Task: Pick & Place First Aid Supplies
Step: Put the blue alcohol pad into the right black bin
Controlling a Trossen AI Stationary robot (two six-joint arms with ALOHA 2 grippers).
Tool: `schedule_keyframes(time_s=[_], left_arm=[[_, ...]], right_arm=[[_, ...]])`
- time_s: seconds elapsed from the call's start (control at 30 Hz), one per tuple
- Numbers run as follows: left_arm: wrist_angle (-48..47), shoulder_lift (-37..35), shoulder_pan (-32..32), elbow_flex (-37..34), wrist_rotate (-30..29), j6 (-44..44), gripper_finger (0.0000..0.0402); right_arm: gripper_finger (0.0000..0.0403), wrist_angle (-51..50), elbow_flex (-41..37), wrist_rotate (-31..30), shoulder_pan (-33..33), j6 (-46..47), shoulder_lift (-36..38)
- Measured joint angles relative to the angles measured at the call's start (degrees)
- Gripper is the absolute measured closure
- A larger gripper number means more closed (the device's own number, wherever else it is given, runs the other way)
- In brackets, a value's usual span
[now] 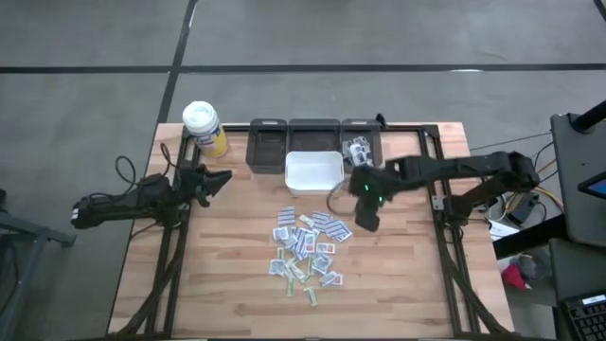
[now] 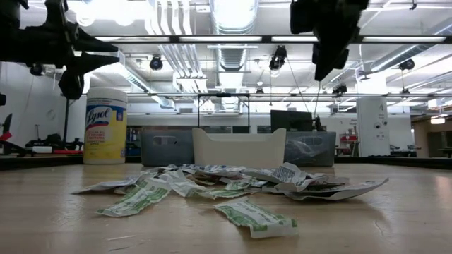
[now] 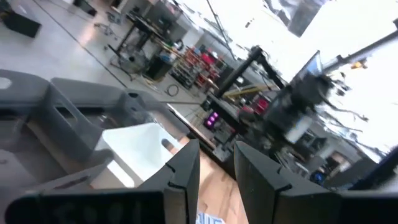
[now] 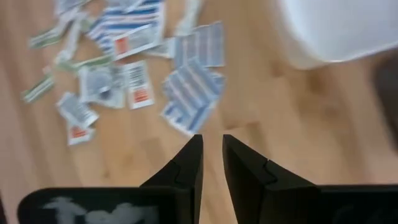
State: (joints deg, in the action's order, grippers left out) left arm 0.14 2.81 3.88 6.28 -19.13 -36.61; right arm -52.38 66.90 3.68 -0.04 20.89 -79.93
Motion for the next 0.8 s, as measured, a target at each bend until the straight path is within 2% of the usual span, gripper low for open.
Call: schedule_keyframes(time_s=[0.1,0.23,0.33,0.47,0.53,0.8], left_arm=[[1.5,0.0,0.0,0.0,-1.9,-1.0,0.0307],[6.1,0.0,0.0,0.0,-1.5,-1.3,0.0307],[10.7,0.1,0.0,0.0,2.9,-1.1,0.0307],[17.5,1.3,0.0,0.0,12.9,0.8,0.0307],[20.3,2.6,0.0,0.0,15.5,0.5,0.0307],[22.0,13.7,-1.0,1.9,15.6,-1.2,0.0307]], right_arm=[[0.0346,5.2,-3.7,0.0,3.9,1.4,1.0],[0.0347,10.3,-8.4,0.0,6.8,4.2,1.6],[0.0346,11.5,-11.5,-0.1,7.4,6.3,2.0],[0.0349,14.0,-15.7,-0.2,7.3,7.6,3.9],[0.0352,17.0,-18.0,-0.2,7.2,7.7,6.3],[0.0367,29.7,-28.0,-0.4,7.2,9.2,21.6]])
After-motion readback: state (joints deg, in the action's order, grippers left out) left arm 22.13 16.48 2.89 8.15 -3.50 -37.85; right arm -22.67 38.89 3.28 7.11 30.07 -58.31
